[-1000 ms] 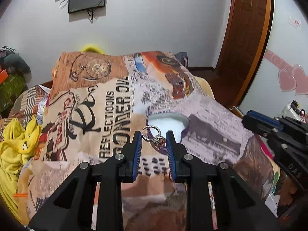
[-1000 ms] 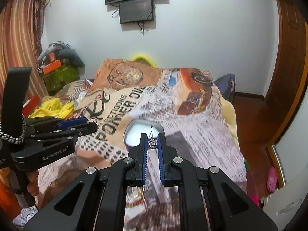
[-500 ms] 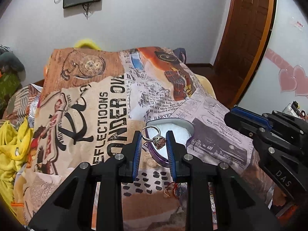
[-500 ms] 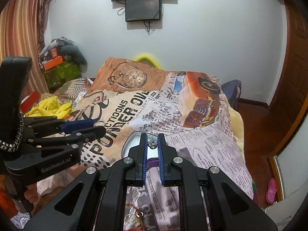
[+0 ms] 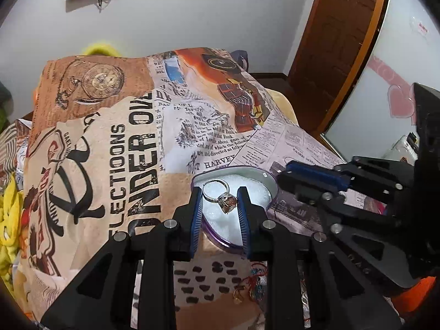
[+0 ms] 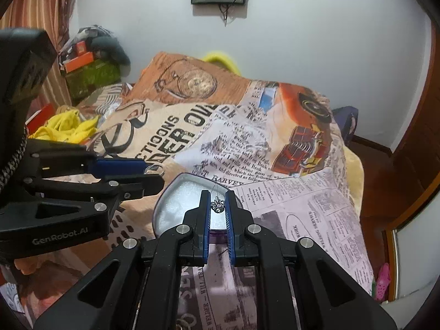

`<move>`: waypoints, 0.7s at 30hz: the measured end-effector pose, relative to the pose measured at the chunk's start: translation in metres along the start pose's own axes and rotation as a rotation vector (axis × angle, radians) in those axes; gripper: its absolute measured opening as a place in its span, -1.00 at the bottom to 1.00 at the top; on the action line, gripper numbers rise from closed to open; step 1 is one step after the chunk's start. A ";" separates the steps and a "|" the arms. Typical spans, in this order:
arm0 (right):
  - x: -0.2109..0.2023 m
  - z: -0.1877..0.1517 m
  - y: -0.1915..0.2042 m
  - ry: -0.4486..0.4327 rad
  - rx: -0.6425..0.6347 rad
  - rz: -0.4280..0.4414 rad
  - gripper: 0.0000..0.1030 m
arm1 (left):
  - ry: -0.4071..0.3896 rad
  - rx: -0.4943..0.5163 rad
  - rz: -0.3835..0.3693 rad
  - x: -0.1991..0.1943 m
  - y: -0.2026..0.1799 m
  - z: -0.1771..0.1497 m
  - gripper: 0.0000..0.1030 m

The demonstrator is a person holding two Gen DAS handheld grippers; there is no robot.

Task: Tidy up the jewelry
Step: 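Carry the earring in the right tool while the left tool carries the ring to the tin, then open the right tool over the tin while the left tool releases the ring inside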

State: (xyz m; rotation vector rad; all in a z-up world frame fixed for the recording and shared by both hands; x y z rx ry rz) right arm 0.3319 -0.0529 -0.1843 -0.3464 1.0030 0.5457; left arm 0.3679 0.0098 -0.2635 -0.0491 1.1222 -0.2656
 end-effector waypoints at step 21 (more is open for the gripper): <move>0.039 0.001 0.006 0.117 -0.022 0.127 -0.82 | 0.070 0.014 -0.057 0.024 0.004 0.001 -0.52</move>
Point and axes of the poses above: each gripper's, at about its wrist camera, not at the fingertips, and x roughly the way its jaws point, y to its left, z to its top, the point moved 10 cm from there along x, roughly the way its jaws point, and after that the axes turned 14 degrees about y, right-handed, at the moved point
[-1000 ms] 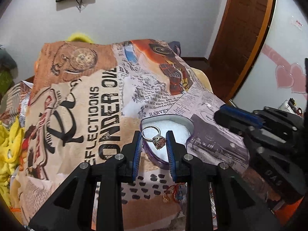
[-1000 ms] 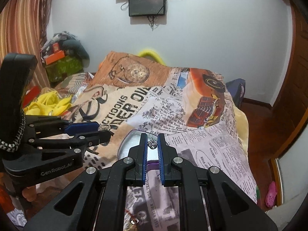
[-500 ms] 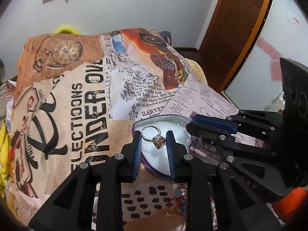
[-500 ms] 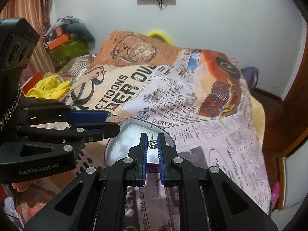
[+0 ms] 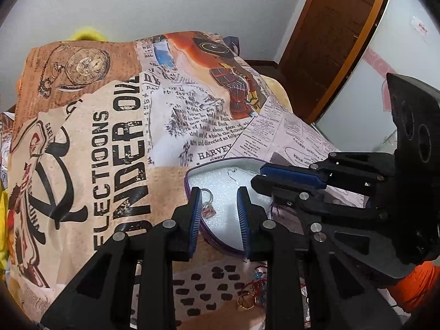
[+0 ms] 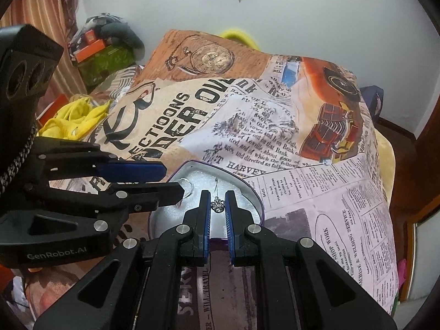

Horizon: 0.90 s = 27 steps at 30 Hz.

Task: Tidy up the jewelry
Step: 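Open the right tool over the tin while the left tool releases the ring inside, then move both tools back toward the remaining jewelry on the bed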

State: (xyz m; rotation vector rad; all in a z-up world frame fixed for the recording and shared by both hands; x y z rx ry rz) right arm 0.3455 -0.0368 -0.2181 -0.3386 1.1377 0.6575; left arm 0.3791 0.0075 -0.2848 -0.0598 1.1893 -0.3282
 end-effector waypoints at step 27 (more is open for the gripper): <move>-0.096 -0.027 0.003 -0.124 0.085 -0.186 -0.32 | -0.084 0.026 0.135 -0.083 -0.032 -0.060 -0.31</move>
Point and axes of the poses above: each gripper's, at about its wrist camera, not at the fingertips, and x roughly the way its jaws point, y to its left, z to its top, the point moved 10 cm from there along x, roughly the way its jaws point, and after that the axes turned 14 degrees about y, right-handed, at the moved point
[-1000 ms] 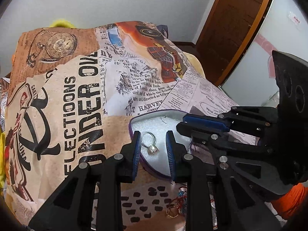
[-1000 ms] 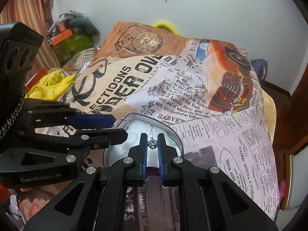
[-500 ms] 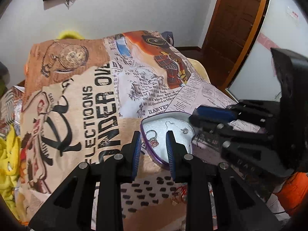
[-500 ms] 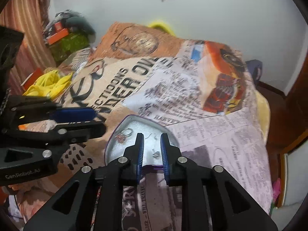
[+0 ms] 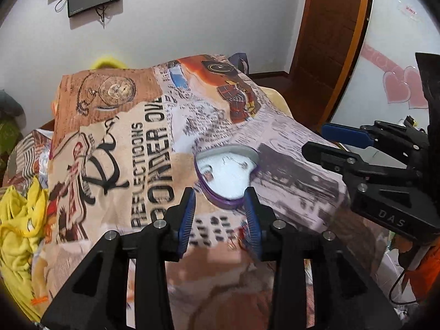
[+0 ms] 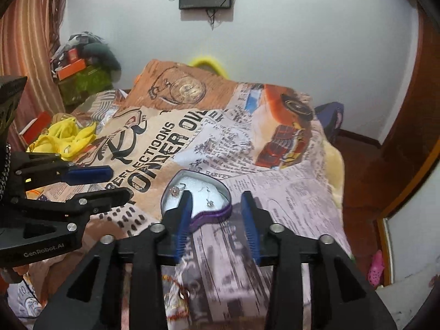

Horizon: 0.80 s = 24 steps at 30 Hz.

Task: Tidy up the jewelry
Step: 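Move both tools back toward the remaining jewelry on the bed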

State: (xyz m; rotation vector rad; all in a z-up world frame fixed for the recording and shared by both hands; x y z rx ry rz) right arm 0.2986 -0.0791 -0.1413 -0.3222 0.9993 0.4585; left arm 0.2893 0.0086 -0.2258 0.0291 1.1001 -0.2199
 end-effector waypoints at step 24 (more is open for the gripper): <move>0.004 -0.105 -0.006 0.146 0.106 -0.027 -0.32 | 0.146 -0.011 -0.034 0.045 -0.036 -0.072 -0.31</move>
Point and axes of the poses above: each gripper's, at about its wrist camera, not at the fingertips, and x roughly the way its jaws point, y to its left, z to its top, the point moved 10 cm from there along x, roughly the way its jaws point, and after that the axes turned 14 degrees about y, right-handed, at the moved point
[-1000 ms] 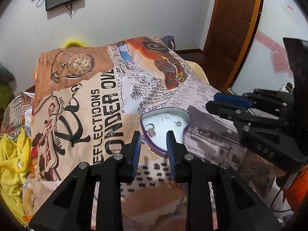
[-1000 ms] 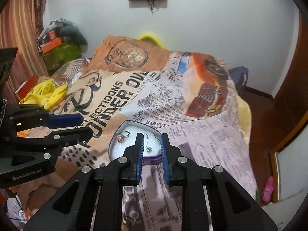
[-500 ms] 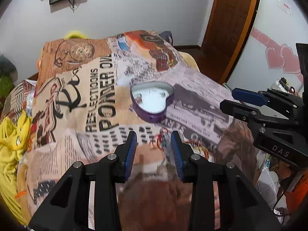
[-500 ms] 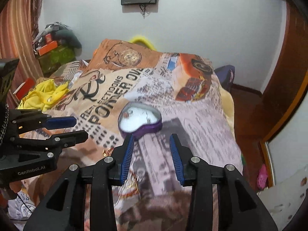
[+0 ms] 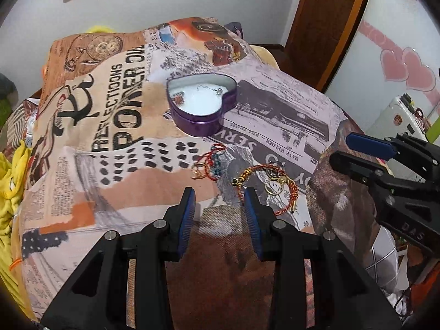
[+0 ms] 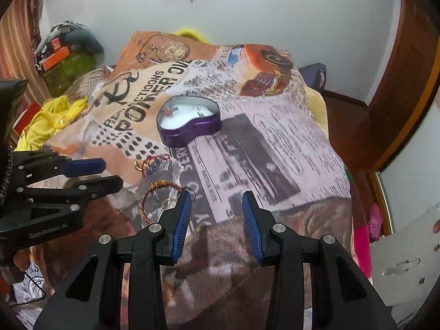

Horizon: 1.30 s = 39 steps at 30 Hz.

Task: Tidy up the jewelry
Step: 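Move both tools back toward the remaining jewelry on the bed, then grasp the gold-and-orange bracelet with the left tool while the right tool grasps a silver ring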

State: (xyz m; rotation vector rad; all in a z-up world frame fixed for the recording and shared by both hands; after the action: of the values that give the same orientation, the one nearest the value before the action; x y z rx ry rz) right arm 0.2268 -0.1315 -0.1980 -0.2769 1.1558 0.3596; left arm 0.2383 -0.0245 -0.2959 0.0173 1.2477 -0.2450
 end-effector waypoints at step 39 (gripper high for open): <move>0.022 -0.019 0.009 0.057 0.028 0.059 -0.32 | -0.068 -0.025 0.051 -0.012 0.017 0.001 -0.82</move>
State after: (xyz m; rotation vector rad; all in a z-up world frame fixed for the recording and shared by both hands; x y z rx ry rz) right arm 0.2147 -0.1283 -0.2258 -0.2304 1.2264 0.3886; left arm 0.2392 -0.0062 -0.2863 0.0186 1.1814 -0.1844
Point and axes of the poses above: each gripper's, at about its wrist camera, not at the fingertips, and x roughly the way its jaws point, y to its left, z to its top, the point moved 10 cm from there along x, roughly the way its jaws point, and after that the axes turned 14 degrees about y, right-handed, at the moved point
